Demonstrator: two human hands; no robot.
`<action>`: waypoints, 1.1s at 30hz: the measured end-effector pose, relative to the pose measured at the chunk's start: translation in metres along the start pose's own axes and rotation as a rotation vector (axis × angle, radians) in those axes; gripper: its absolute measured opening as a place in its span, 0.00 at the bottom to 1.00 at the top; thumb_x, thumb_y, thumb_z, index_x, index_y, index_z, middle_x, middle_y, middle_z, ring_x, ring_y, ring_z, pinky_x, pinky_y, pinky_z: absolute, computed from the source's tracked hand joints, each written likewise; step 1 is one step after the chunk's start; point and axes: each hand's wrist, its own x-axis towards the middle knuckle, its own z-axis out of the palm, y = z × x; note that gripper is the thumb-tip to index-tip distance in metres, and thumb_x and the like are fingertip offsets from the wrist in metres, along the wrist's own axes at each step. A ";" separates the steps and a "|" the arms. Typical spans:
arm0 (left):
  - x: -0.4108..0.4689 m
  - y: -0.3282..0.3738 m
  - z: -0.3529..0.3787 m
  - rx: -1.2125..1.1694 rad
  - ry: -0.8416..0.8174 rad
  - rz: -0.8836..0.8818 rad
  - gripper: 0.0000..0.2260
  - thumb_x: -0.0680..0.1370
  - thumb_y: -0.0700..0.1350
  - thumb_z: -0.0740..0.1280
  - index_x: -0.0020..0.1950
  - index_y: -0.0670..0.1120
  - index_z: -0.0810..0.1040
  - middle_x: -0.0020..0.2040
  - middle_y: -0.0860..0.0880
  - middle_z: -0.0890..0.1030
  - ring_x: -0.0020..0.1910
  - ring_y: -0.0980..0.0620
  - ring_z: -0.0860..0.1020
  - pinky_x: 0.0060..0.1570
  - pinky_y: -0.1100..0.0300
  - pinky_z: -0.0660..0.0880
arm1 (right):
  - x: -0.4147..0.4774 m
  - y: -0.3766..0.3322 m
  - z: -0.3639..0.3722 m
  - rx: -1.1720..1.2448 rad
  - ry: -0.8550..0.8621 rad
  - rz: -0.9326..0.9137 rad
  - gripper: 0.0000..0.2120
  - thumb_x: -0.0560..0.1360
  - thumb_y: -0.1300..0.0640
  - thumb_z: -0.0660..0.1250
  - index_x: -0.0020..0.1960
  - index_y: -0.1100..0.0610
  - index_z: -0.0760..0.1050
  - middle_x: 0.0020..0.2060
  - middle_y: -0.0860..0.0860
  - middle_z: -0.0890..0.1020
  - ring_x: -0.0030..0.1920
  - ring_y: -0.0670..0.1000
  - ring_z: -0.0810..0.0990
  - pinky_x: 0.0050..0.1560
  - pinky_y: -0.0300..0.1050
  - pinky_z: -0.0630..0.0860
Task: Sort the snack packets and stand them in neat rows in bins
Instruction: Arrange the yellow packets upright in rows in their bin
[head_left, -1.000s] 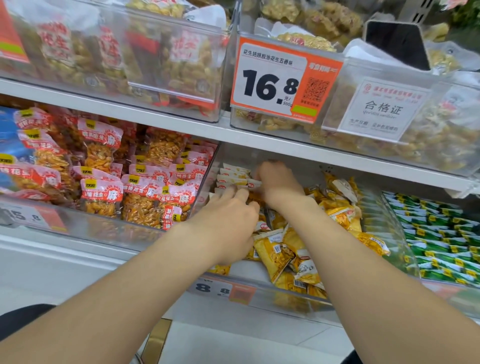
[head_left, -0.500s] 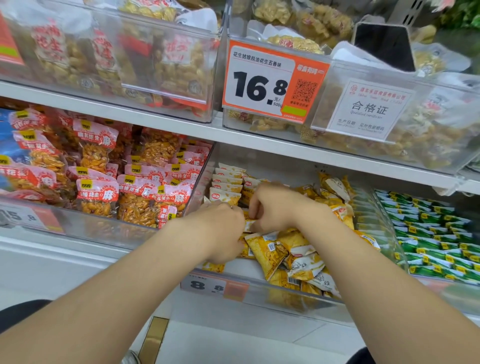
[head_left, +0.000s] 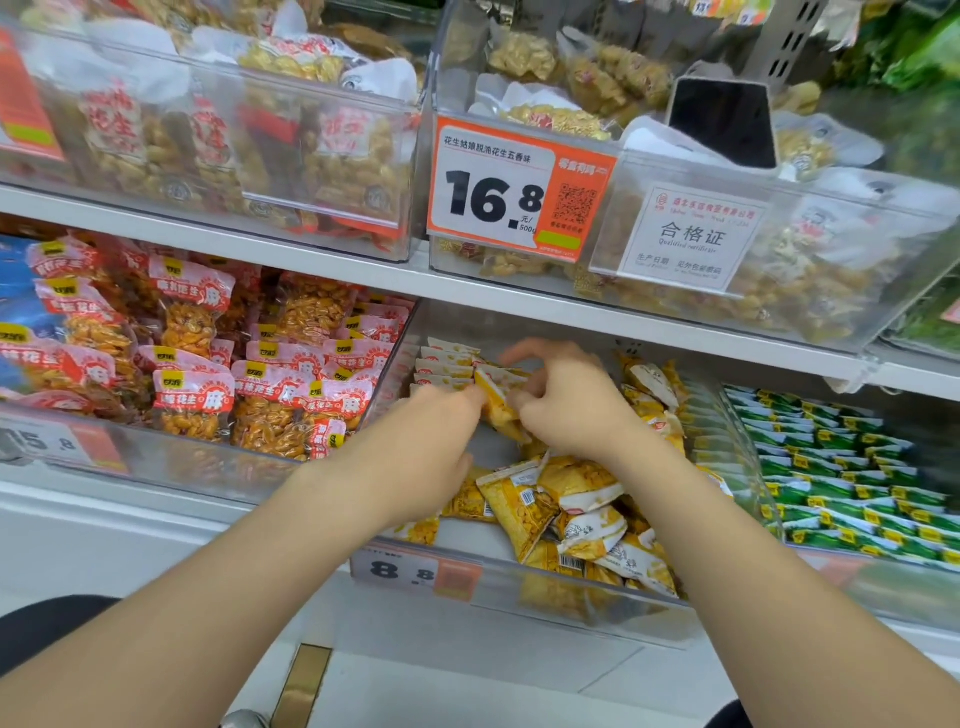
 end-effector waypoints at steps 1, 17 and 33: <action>0.000 0.003 0.000 -0.050 0.031 0.000 0.14 0.80 0.48 0.70 0.61 0.51 0.70 0.51 0.48 0.77 0.52 0.42 0.80 0.48 0.46 0.79 | -0.008 -0.005 -0.005 0.169 0.020 0.053 0.16 0.77 0.59 0.69 0.61 0.42 0.78 0.43 0.53 0.85 0.46 0.54 0.86 0.51 0.51 0.83; -0.011 0.018 -0.020 -0.876 0.046 -0.205 0.14 0.77 0.39 0.77 0.59 0.52 0.82 0.49 0.51 0.88 0.48 0.50 0.87 0.51 0.50 0.85 | -0.059 -0.012 -0.036 0.441 -0.088 -0.011 0.12 0.76 0.44 0.76 0.59 0.41 0.84 0.40 0.49 0.83 0.40 0.47 0.81 0.43 0.45 0.77; -0.005 0.010 -0.018 -0.530 0.135 -0.173 0.07 0.76 0.49 0.79 0.53 0.53 0.86 0.46 0.54 0.86 0.44 0.56 0.85 0.51 0.52 0.83 | -0.053 -0.002 -0.032 0.451 -0.137 -0.015 0.11 0.75 0.55 0.79 0.57 0.53 0.85 0.44 0.50 0.89 0.45 0.50 0.89 0.49 0.48 0.86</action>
